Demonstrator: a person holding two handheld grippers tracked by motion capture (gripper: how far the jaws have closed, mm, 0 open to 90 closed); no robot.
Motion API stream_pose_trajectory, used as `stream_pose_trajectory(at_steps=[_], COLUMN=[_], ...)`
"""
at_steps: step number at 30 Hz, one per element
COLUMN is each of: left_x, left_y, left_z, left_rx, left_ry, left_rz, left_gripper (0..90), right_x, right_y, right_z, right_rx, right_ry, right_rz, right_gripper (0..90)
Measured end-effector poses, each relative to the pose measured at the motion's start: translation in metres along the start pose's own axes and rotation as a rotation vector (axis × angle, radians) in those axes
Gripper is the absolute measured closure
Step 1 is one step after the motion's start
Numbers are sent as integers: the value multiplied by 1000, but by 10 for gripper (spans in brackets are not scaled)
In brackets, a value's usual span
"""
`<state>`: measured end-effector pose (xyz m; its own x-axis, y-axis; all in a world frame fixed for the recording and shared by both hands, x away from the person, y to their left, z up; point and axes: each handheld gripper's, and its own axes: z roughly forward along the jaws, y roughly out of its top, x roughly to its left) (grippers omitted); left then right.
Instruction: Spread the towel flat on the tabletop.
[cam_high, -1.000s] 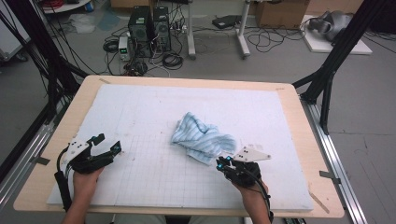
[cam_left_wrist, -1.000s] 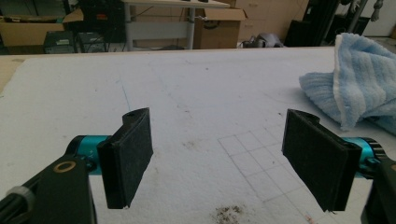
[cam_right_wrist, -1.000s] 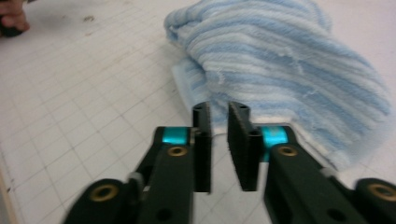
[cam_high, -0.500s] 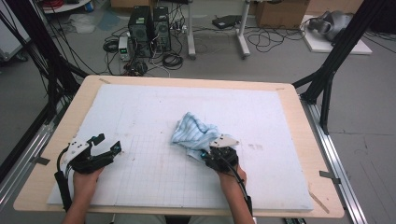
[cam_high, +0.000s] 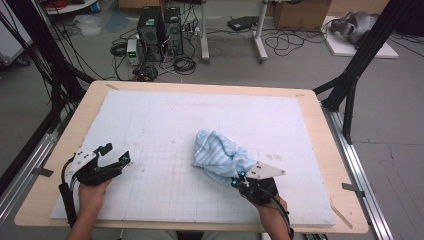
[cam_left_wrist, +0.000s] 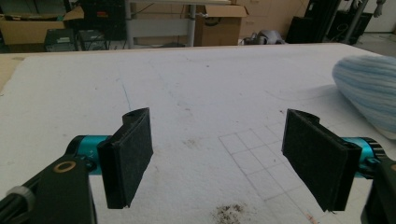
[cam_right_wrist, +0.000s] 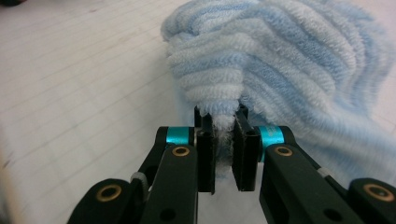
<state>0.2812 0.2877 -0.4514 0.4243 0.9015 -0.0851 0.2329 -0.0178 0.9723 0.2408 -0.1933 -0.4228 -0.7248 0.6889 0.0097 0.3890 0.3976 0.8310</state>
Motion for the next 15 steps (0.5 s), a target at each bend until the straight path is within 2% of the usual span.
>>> stream_pose_trajectory(at_steps=[4,6,9,10,11,12,13,15], left_x=[0,0,0,0,0,0,-1,-1], left_y=[0,0,0,0,0,0,0,0], left_z=[0,0,0,0,0,0,0,0], left_rx=[1,2,2,2,3,3,3,4], left_ry=[0,0,1,1,2,2,2,2], left_rz=[0,2,2,3,3,3,4,4], left_gripper=[247,247,247,247,247,247,247,248], right_x=[1,-2,-6,-6,-9,-9,-13,-17], right_y=[-9,-18,-22,-22,-20,-20,-13,-7], right_z=[-13,-22,-27,-27,-33,-33,-40,-46], right_rx=[17,40,35,35,-5,-5,-80,-140], right_ry=[-6,-37,-34,-34,-17,-17,-13,-15], right_rz=[-10,4,26,26,51,51,83,117], right_gripper=[822,815,734,734,646,646,544,490])
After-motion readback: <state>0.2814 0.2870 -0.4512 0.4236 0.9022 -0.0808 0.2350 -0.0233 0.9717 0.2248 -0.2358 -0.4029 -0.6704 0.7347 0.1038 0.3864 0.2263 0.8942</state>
